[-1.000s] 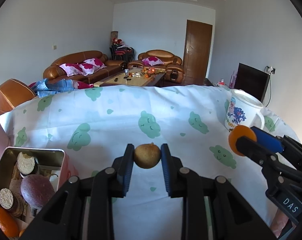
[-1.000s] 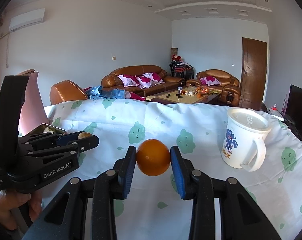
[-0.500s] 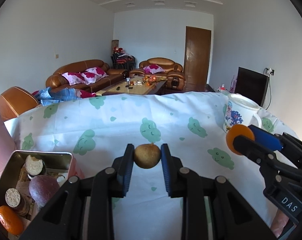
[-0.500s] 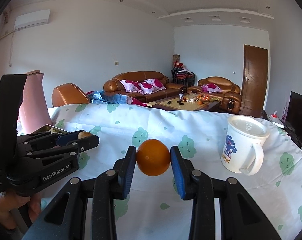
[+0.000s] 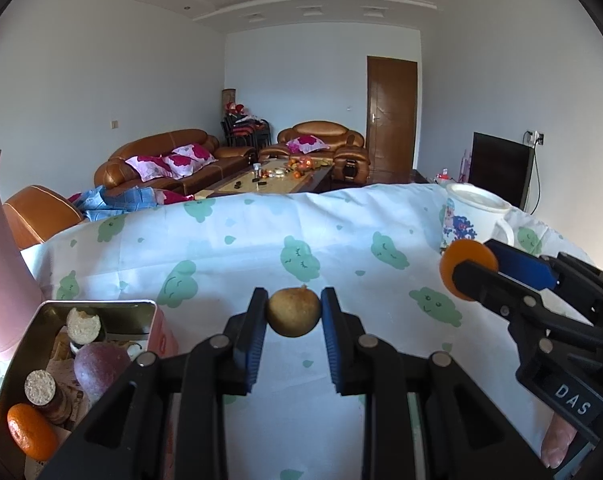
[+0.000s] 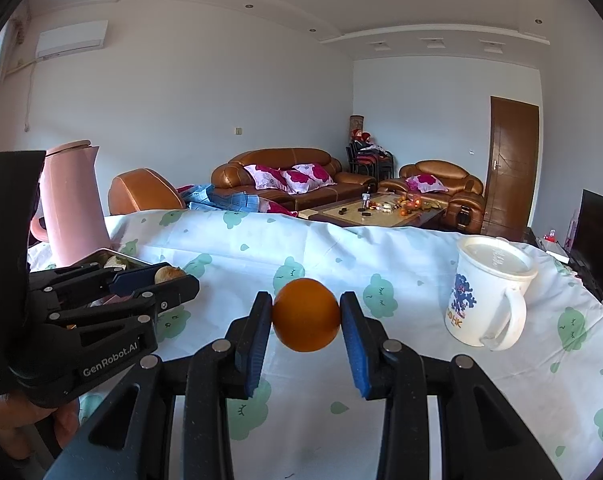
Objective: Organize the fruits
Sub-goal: 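Lift the potato and orange and carry both toward the tin box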
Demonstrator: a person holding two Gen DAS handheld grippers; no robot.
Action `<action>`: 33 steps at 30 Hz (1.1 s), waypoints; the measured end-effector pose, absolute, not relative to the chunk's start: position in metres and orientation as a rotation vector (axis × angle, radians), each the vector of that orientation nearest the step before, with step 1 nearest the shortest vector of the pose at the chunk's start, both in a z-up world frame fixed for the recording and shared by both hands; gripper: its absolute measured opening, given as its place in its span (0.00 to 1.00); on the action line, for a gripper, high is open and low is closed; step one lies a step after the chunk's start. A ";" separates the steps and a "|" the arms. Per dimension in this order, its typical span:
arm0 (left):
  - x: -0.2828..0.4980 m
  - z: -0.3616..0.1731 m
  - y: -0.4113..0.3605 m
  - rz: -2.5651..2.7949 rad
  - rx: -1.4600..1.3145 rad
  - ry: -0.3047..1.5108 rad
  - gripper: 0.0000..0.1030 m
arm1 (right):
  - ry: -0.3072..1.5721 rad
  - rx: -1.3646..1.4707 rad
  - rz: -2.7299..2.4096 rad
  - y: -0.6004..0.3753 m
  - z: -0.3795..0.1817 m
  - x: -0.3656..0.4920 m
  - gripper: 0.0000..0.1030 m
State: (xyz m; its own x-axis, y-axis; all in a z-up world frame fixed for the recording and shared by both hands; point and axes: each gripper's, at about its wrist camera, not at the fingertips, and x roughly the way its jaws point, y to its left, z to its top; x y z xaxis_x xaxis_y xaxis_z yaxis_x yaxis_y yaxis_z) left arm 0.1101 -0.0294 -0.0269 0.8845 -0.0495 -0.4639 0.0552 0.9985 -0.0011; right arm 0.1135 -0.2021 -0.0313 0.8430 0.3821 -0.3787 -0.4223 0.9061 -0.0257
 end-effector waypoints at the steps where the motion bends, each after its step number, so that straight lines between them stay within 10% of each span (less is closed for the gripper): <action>1: 0.109 -0.027 -0.029 -0.056 0.012 0.483 0.27 | 0.375 -0.111 0.426 -0.202 -0.031 0.113 0.36; 33: 0.074 -0.026 -0.005 -0.032 0.002 0.515 0.27 | 0.381 -0.118 0.519 -0.177 -0.029 0.088 0.36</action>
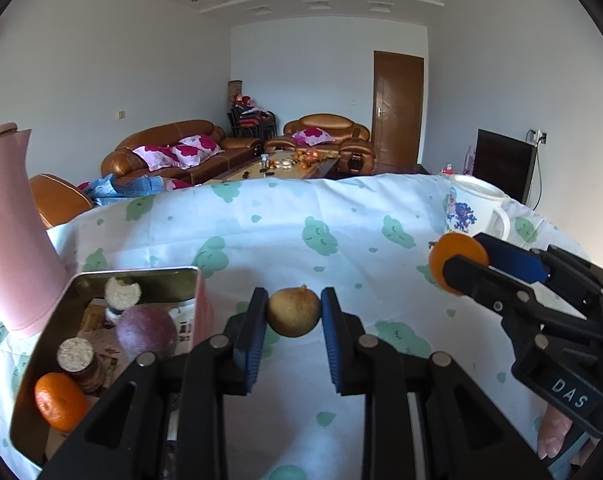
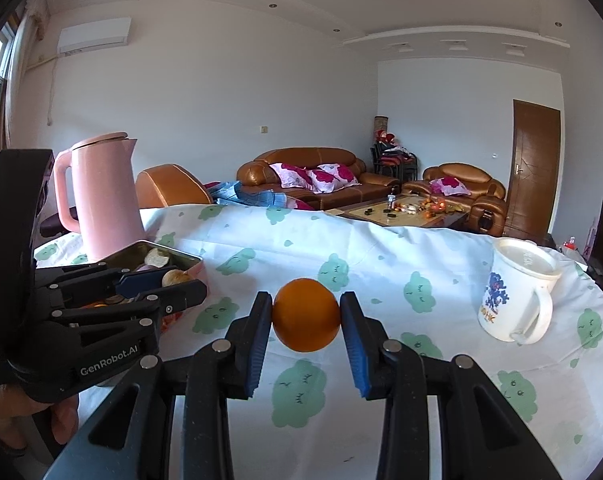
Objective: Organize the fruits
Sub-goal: 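Lift the potato and orange and carry both toward the tin box, then lower the potato and orange into the tin box and open both grippers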
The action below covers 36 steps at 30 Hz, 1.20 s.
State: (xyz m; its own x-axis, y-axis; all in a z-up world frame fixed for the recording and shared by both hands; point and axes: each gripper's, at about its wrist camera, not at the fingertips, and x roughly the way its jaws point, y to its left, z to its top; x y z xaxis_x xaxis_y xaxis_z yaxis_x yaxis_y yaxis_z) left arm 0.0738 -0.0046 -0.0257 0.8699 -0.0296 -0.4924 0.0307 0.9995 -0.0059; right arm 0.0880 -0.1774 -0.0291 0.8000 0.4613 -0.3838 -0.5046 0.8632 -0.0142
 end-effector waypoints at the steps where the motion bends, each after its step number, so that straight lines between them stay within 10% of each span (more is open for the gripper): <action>1: 0.071 -0.025 -0.003 -0.027 0.007 0.513 0.27 | 0.384 -0.112 0.525 -0.176 -0.028 0.087 0.36; 36: 0.029 -0.007 0.079 0.125 -0.016 0.514 0.27 | 0.366 -0.161 0.739 -0.087 0.001 0.064 0.36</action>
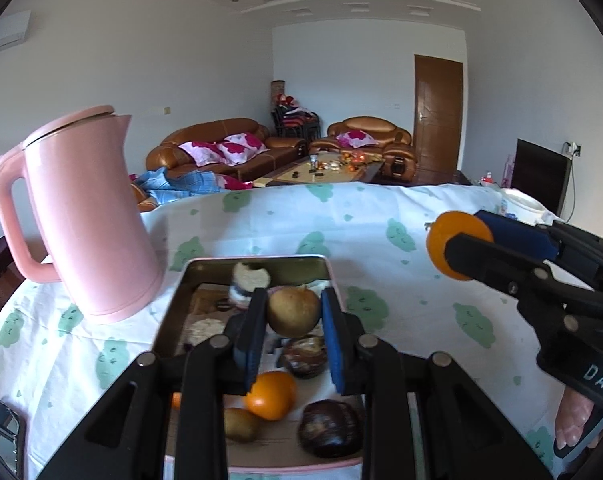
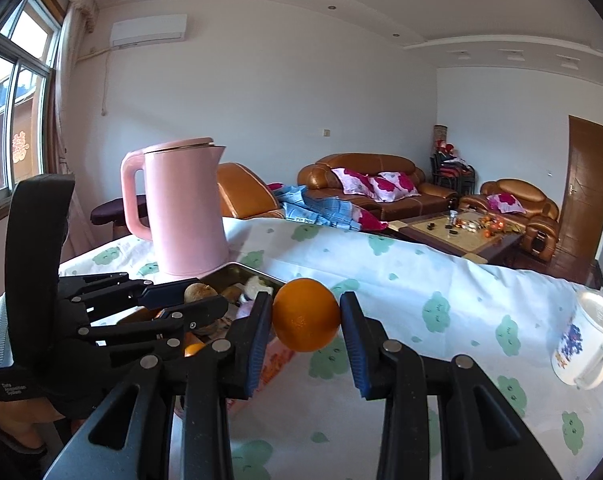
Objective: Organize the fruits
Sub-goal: 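Lower the potato and orange into the tin box and open both grippers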
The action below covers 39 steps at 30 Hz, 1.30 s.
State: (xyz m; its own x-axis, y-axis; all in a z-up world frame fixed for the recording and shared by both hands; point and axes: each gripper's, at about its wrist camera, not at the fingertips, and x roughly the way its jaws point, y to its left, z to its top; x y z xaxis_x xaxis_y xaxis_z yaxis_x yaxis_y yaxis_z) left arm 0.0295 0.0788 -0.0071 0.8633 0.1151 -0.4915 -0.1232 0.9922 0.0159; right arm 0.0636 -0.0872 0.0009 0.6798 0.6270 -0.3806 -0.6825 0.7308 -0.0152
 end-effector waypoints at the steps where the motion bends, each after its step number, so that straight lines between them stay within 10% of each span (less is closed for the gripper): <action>1: 0.029 -0.007 0.083 0.135 -0.020 0.517 0.27 | 0.367 -0.164 0.743 -0.084 0.001 0.063 0.36; 39: 0.024 -0.024 0.147 0.235 -0.101 0.587 0.27 | 0.441 -0.215 0.858 -0.011 -0.031 0.065 0.36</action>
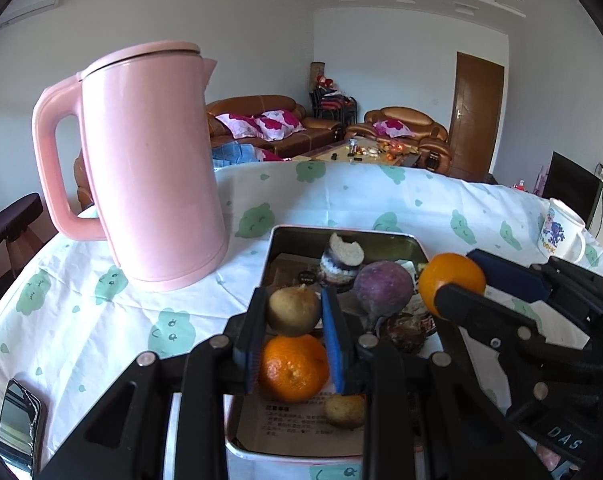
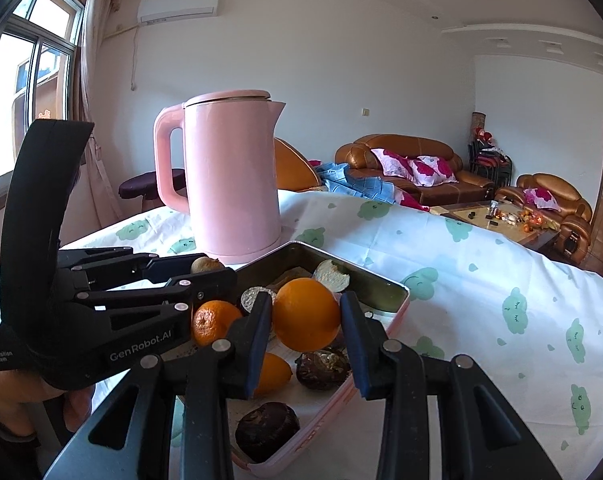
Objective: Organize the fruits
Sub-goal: 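Lower the potato and orange into the tin box and open both grippers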
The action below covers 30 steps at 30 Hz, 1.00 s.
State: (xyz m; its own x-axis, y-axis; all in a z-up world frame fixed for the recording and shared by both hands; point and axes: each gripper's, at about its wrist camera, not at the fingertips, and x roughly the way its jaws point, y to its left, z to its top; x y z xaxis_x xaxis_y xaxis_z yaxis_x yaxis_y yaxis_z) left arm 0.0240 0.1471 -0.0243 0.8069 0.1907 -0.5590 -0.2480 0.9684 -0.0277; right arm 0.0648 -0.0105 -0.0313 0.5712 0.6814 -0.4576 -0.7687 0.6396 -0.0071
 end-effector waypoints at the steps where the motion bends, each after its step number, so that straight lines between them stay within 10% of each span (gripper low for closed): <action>1: 0.025 -0.026 0.148 0.235 -0.102 0.591 0.27 | 0.445 -0.217 0.859 -0.010 -0.032 0.065 0.36; 30: 0.037 -0.046 0.146 0.220 -0.086 0.655 0.27 | 0.525 -0.234 0.882 0.004 -0.048 0.073 0.36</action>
State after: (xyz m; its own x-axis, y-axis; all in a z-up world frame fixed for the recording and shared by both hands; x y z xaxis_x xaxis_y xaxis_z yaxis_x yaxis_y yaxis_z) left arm 0.0373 0.1461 -0.0465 0.7709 0.1754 -0.6123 -0.2296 0.9732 -0.0102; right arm 0.0727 0.0041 -0.0480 0.5200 0.6718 -0.5276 -0.7839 0.6207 0.0177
